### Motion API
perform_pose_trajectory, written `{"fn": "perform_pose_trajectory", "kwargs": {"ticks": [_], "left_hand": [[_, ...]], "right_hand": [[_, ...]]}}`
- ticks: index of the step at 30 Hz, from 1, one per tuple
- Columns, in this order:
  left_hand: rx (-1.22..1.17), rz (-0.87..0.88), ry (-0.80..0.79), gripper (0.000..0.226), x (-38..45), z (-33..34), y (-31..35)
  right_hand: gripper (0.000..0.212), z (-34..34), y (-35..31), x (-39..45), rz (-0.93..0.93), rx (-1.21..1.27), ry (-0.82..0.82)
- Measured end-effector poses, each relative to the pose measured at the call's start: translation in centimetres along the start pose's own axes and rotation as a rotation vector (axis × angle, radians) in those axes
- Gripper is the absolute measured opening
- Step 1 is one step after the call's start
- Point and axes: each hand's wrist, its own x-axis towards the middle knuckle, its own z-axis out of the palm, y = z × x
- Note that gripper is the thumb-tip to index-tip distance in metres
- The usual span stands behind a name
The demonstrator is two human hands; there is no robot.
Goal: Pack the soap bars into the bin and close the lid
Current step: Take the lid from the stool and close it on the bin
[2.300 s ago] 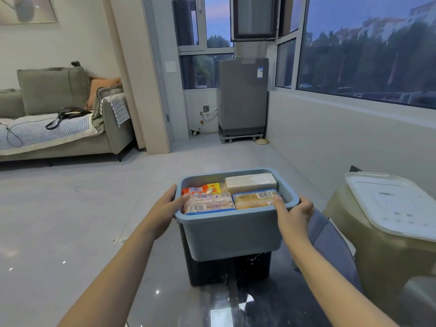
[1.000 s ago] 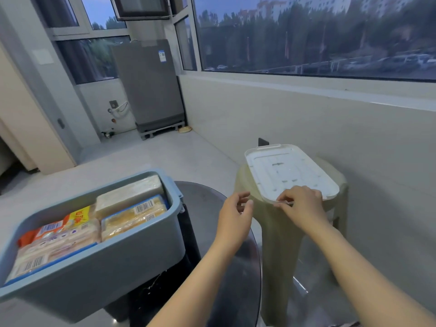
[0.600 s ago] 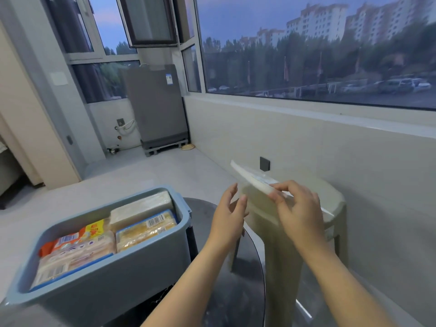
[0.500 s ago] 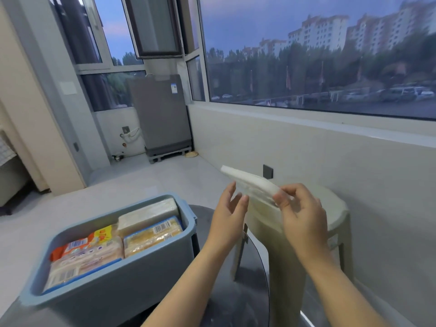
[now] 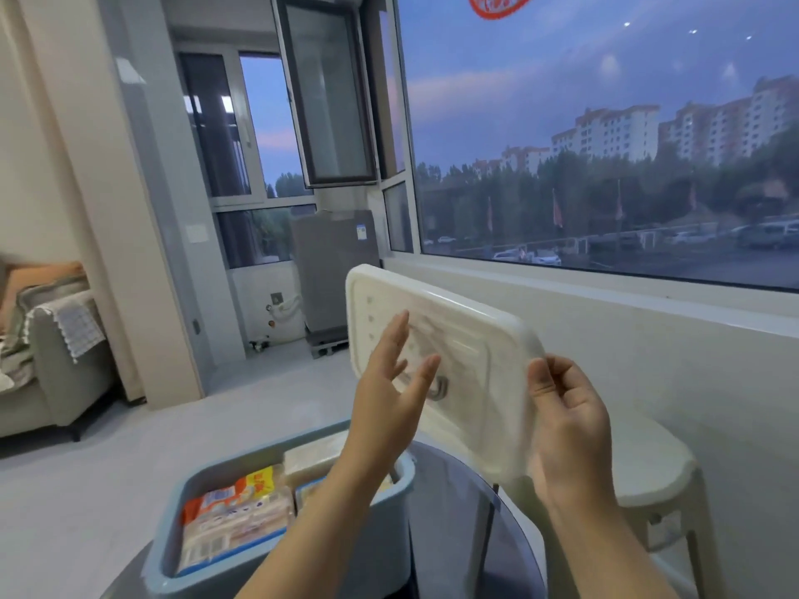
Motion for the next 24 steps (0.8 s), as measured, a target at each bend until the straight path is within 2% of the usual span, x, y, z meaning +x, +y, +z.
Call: {"fn": "perform_pose_trajectory", "kwargs": {"ticks": [6, 8, 10, 13, 16, 18, 21, 24], "left_hand": [[0.452, 0.041, 0.304, 0.062, -1.4, -7.8, -1.4], [0.635, -0.045, 0.37, 0.067, -2.2, -10.7, -2.8], [0.671, -0.156, 0.396, 0.071, -3.2, -13.1, -4.1], [0.549, -0.245, 0.379, 0.068, -4.9, -16.2, -5.7], [0.431, -0.333, 0.418, 0.05, -6.3, -18.9, -7.3], [0.269, -0.382, 0.445, 0.041, -7.2, -20.3, -8.0], [-0.036, -0.477, 0.516, 0.039, -8.3, -21.6, -8.9], [-0.128, -0.55, 0.616, 0.032, -8.8, -21.5, -9.7]], "right_hand": [[0.016, 2.6, 1.2, -0.2, 0.287, 0.263, -0.09], [0.022, 3.3, 1.7, -0.1, 0.39, 0.317, -0.141], [0.026, 3.7, 2.3, 0.1, 0.504, 0.348, -0.176], [0.029, 4.2, 3.7, 0.6, 0.639, 0.303, -0.191], [0.024, 4.9, 5.3, 0.9, 0.734, 0.256, -0.209], [0.023, 5.2, 6.3, 1.1, 0.766, 0.223, -0.243], [0.019, 5.7, 7.5, 1.4, 0.721, 0.133, -0.396], [0.028, 6.1, 9.0, 1.0, 0.592, -0.073, -0.463]]}}
